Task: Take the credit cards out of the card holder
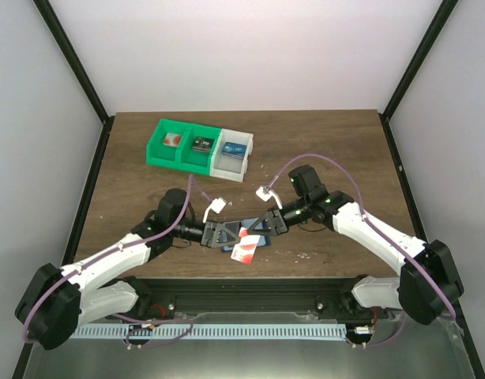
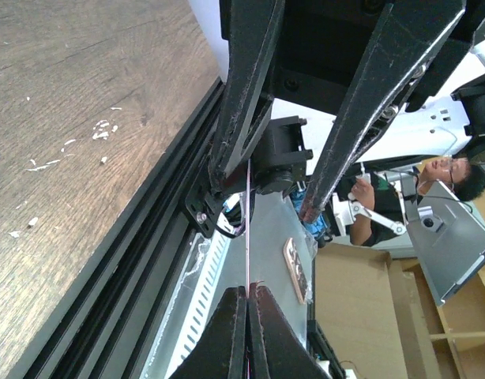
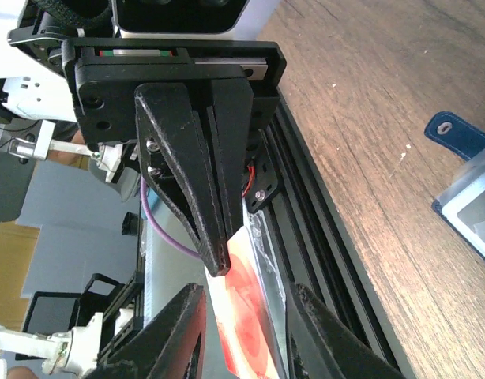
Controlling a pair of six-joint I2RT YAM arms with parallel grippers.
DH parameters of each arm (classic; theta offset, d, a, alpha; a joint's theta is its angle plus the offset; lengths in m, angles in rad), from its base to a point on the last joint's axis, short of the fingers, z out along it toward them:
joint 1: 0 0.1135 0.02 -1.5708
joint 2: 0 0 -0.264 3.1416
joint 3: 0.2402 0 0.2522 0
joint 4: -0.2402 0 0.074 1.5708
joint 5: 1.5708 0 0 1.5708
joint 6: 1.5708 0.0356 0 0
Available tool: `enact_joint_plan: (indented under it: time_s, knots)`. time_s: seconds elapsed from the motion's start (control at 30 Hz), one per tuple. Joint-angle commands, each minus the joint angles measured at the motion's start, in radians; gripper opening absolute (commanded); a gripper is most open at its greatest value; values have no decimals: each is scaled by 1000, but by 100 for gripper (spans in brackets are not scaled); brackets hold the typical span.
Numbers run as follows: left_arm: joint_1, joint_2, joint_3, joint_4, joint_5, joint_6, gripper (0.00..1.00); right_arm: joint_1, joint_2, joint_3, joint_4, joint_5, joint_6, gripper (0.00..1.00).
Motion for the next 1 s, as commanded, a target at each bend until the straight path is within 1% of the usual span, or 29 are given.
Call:
enact_joint_plan:
  time_s: [0.0, 0.13, 0.2, 0.3, 0.5, 0.53, 0.63, 0.7, 0.73, 0.83, 0.97]
  knots:
    - [-5, -15, 8, 16, 16, 23, 0, -1, -5, -14, 11, -62, -11, 29]
    - [-5, -10, 29, -9, 18, 41, 0, -1, -3, -8, 11, -84, -11, 28]
    - [-5, -9, 35, -10, 16, 41, 0, -1, -1, -6, 6, -83, -15, 25]
    - [-5, -12, 44, -12, 10, 40, 0, -1, -3, -5, 4, -79, -16, 14]
    - [-4, -45, 53, -17, -16, 33, 0, -1, -17, -21, 21, -98, -12, 4]
    - [-5, -50, 55, -20, -23, 32, 2, -1, -20, -23, 28, -99, -6, 2]
    - [-1, -64, 76, -83, -72, 46, 24, -1, -34, -27, 68, -89, 32, 1]
    - [9, -91, 96, -128, -141, 42, 40, -3, -51, -32, 115, -47, 87, 0]
    - [22, -114, 104, -148, -183, 30, 47, -2, -61, -37, 147, -26, 130, 0]
    - [68, -212, 108, -163, -321, -55, 58, -3, -103, -65, 296, 68, 305, 1]
    - [88, -328, 79, -124, -476, -202, 68, -3, -148, -150, 587, 182, 603, 1]
